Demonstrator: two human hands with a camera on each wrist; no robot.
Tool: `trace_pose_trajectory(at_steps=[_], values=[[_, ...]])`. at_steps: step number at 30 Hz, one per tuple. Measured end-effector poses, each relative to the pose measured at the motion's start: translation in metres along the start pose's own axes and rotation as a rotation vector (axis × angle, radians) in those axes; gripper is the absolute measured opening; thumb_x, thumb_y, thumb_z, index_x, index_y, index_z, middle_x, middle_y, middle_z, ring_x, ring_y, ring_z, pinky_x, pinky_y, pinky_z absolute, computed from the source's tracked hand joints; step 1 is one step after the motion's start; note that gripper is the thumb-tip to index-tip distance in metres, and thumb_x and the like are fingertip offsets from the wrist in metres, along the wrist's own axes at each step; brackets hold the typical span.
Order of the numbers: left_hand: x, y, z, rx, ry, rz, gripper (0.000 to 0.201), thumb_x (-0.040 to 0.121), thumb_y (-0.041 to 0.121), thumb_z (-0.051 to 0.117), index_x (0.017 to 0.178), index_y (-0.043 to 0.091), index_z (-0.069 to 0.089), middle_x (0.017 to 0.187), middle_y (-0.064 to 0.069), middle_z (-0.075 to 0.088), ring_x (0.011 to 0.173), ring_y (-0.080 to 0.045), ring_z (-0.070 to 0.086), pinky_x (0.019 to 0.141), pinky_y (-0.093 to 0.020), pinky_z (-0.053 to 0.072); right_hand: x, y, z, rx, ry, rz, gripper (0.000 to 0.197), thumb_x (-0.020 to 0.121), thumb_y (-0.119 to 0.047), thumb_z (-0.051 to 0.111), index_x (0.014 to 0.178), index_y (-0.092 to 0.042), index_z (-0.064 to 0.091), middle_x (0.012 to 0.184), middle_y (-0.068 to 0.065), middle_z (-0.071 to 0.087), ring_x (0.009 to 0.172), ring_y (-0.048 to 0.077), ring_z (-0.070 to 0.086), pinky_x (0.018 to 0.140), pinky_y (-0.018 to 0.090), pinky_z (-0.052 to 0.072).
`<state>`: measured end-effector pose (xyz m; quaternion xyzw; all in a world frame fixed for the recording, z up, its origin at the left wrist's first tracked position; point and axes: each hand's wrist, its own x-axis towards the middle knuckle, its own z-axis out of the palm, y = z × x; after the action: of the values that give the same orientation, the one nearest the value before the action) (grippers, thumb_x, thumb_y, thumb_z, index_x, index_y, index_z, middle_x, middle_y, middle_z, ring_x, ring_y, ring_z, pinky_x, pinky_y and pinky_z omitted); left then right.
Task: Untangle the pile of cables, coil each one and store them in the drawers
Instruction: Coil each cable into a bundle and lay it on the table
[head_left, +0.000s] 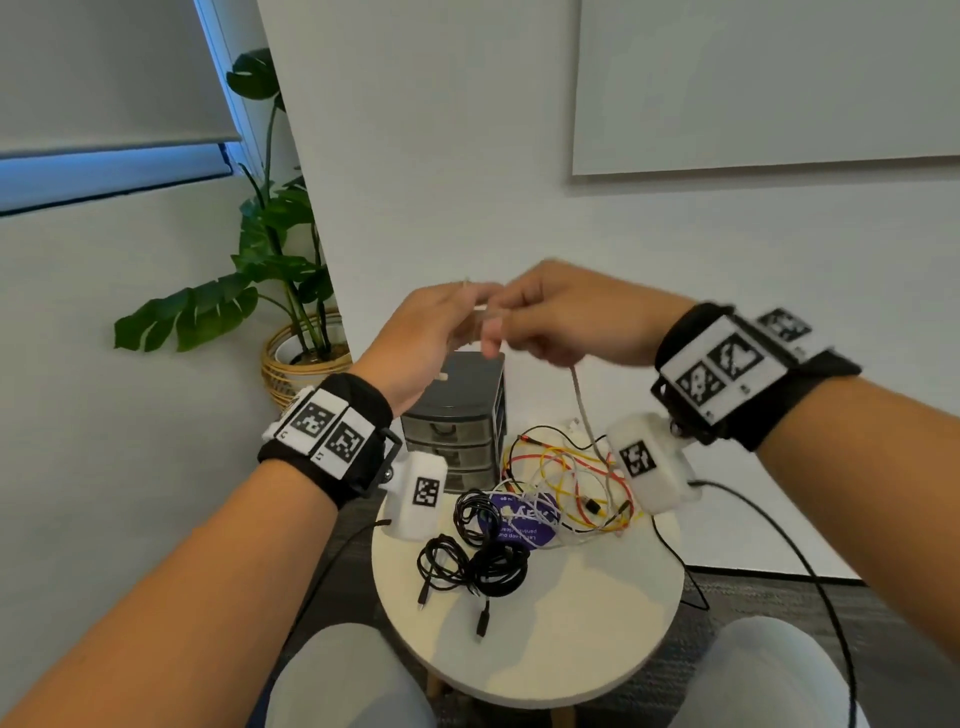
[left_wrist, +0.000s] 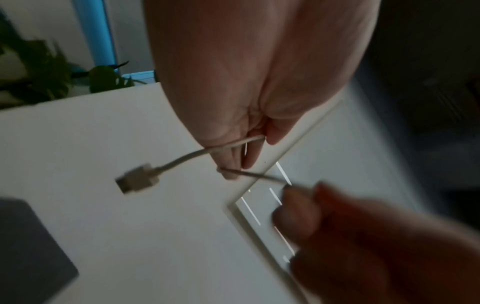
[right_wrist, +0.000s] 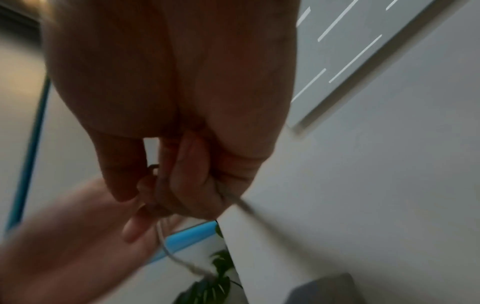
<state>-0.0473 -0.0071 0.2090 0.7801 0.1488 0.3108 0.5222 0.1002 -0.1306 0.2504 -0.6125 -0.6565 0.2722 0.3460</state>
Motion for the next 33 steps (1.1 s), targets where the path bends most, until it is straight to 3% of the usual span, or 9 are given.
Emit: trace_pose_trajectory(at_steps=[3, 6, 10, 14, 18, 22, 26, 29, 33], values=[[-0.005, 0.005, 0.0, 0.009, -0.036, 0.049, 0.042, 0.112, 0.026, 0.032, 0.113, 0.009, 0.07, 0.081, -0.016, 0.066, 0.054, -0.02, 0.047, 0.064, -0.036, 0.044, 0.01, -0.009, -0.027, -0.083, 0.202, -0.078, 0.027, 0.102, -0.025, 0.059, 0.089, -0.003, 0.069, 0.055, -0.015, 0.047, 0.051, 0.007, 0.037, 0.049, 0.022, 0.032], [-0.004, 0.016, -0.006, -0.207, -0.082, 0.043, 0.046, 0.111, 0.028, 0.032, 0.117, 0.004, 0.071, 0.064, -0.006, 0.03, 0.053, -0.015, 0.019, 0.051, -0.028, 0.017, 0.018, 0.001, -0.033, -0.047, 0.325, -0.094, 0.03, 0.101, -0.033, 0.061, 0.082, -0.009, 0.064, 0.054, -0.015, 0.046, 0.051, 0.008, 0.035, 0.048, 0.022, 0.033], [-0.004, 0.031, -0.013, -0.527, -0.253, 0.006, 0.049, 0.111, 0.028, 0.028, 0.128, -0.004, 0.062, 0.061, 0.004, 0.02, 0.046, -0.007, 0.011, 0.049, -0.027, 0.008, 0.024, 0.026, -0.011, 0.2, 0.382, -0.065, 0.041, 0.102, -0.046, 0.055, 0.072, -0.019, 0.048, 0.056, -0.007, 0.036, 0.048, 0.013, 0.029, 0.045, 0.024, 0.026], [-0.001, 0.028, -0.013, -0.654, -0.092, 0.063, 0.047, 0.111, 0.029, 0.033, 0.143, -0.003, 0.048, 0.07, 0.004, 0.058, 0.039, -0.005, 0.034, 0.044, -0.018, 0.027, 0.018, 0.039, 0.016, 0.096, 0.143, 0.06, 0.047, 0.105, -0.052, 0.04, 0.078, -0.015, 0.05, 0.058, -0.003, 0.034, 0.044, 0.012, 0.028, 0.041, 0.021, 0.025], [0.0, 0.02, -0.004, -0.554, 0.148, 0.032, 0.035, 0.111, 0.022, 0.041, 0.137, -0.001, 0.045, 0.114, -0.013, 0.076, 0.07, -0.008, 0.069, 0.061, -0.013, 0.051, 0.009, 0.018, 0.025, -0.406, -0.057, -0.012, 0.036, 0.109, -0.036, 0.041, 0.082, -0.018, 0.055, 0.061, -0.011, 0.049, 0.048, -0.001, 0.045, 0.054, 0.016, 0.034], [0.005, 0.009, -0.001, -0.386, 0.254, -0.022, 0.041, 0.112, 0.012, 0.035, 0.151, 0.003, 0.035, 0.111, -0.009, 0.076, 0.092, -0.011, 0.075, 0.081, -0.021, 0.058, 0.003, -0.025, 0.006, -0.394, -0.098, -0.106, 0.031, 0.105, -0.019, 0.05, 0.08, -0.004, 0.063, 0.046, -0.017, 0.047, 0.044, 0.002, 0.041, 0.051, 0.013, 0.032], [-0.001, 0.018, -0.004, -0.155, 0.124, 0.065, 0.035, 0.111, 0.018, 0.034, 0.126, 0.005, 0.063, 0.072, -0.012, 0.066, 0.048, -0.019, 0.05, 0.05, -0.025, 0.038, 0.009, -0.046, -0.029, -0.401, 0.135, -0.215, 0.032, 0.102, -0.022, 0.058, 0.08, -0.001, 0.067, 0.047, -0.01, 0.043, 0.044, 0.006, 0.033, 0.047, 0.012, 0.029], [-0.004, 0.026, -0.006, -0.274, -0.056, 0.072, 0.052, 0.111, 0.029, 0.025, 0.118, -0.002, 0.066, 0.056, -0.006, 0.034, 0.045, -0.016, 0.016, 0.048, -0.031, 0.012, 0.017, -0.035, -0.043, -0.462, 0.222, -0.212, 0.033, 0.1, -0.031, 0.063, 0.083, -0.003, 0.066, 0.058, -0.007, 0.052, 0.051, 0.005, 0.037, 0.052, 0.014, 0.031], [-0.01, 0.029, -0.006, -0.432, -0.126, -0.028, 0.061, 0.111, 0.036, 0.024, 0.115, -0.007, 0.067, 0.057, 0.001, 0.027, 0.045, -0.012, 0.014, 0.047, -0.026, 0.012, 0.018, -0.007, -0.047, -0.339, 0.377, -0.167, 0.034, 0.102, -0.035, 0.059, 0.084, -0.005, 0.06, 0.059, -0.013, 0.041, 0.051, 0.003, 0.035, 0.05, 0.011, 0.031]])
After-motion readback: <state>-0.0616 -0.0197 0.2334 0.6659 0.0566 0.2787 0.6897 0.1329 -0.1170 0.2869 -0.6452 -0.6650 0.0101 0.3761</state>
